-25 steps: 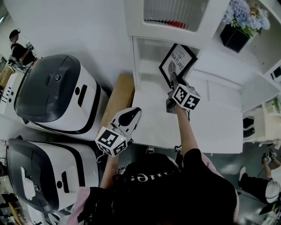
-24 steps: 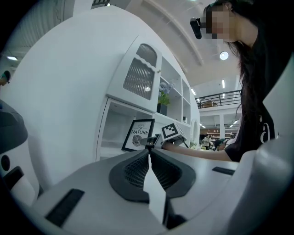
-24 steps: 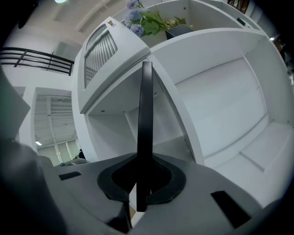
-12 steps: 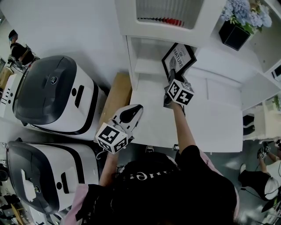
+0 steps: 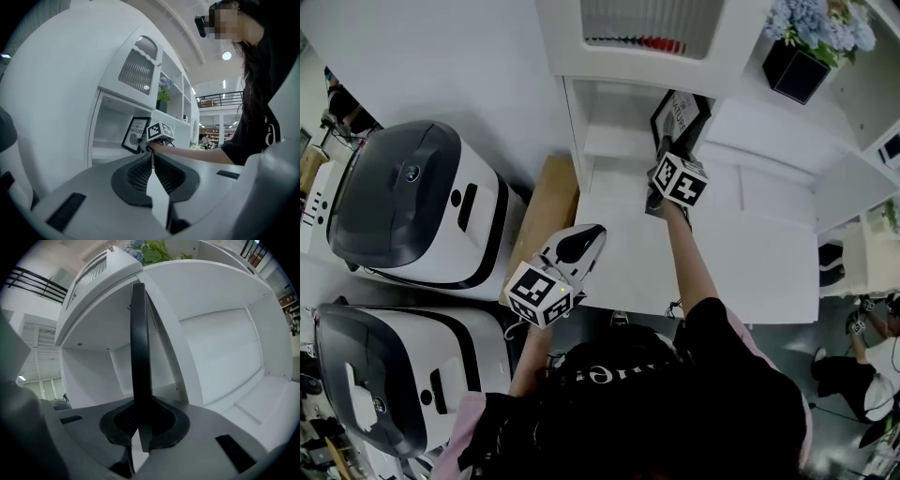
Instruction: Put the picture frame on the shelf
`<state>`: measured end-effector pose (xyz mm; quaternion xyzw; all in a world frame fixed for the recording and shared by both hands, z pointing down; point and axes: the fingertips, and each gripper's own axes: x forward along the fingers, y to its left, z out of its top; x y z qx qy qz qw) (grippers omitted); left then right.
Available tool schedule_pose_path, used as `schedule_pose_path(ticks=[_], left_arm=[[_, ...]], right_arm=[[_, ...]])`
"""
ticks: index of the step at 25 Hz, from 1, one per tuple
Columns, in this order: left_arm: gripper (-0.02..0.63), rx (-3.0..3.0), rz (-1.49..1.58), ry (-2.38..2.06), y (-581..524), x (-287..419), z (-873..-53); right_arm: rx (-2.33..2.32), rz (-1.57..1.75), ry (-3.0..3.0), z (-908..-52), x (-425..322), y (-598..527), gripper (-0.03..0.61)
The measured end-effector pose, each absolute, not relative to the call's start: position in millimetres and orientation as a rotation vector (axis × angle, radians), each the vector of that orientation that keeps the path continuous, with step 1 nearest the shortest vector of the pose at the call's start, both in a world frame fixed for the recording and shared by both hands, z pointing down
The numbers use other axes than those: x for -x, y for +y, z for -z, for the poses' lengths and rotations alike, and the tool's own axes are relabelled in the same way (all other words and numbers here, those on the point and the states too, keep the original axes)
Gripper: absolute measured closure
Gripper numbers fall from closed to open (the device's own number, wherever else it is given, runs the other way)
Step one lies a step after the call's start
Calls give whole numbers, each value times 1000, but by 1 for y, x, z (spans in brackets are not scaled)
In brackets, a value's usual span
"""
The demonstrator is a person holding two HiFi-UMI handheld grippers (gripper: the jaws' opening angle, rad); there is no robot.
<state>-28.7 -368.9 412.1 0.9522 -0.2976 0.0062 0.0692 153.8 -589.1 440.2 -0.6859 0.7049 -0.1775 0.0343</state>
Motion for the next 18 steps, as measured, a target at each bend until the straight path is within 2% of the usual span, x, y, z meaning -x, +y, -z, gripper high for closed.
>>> schedule_pose_path(ticks=[18], left_arm=[[588,-2816,-68,-994,-355,56,-425]], right_arm=[[2109,609,2127,-454,-156,-596,514]])
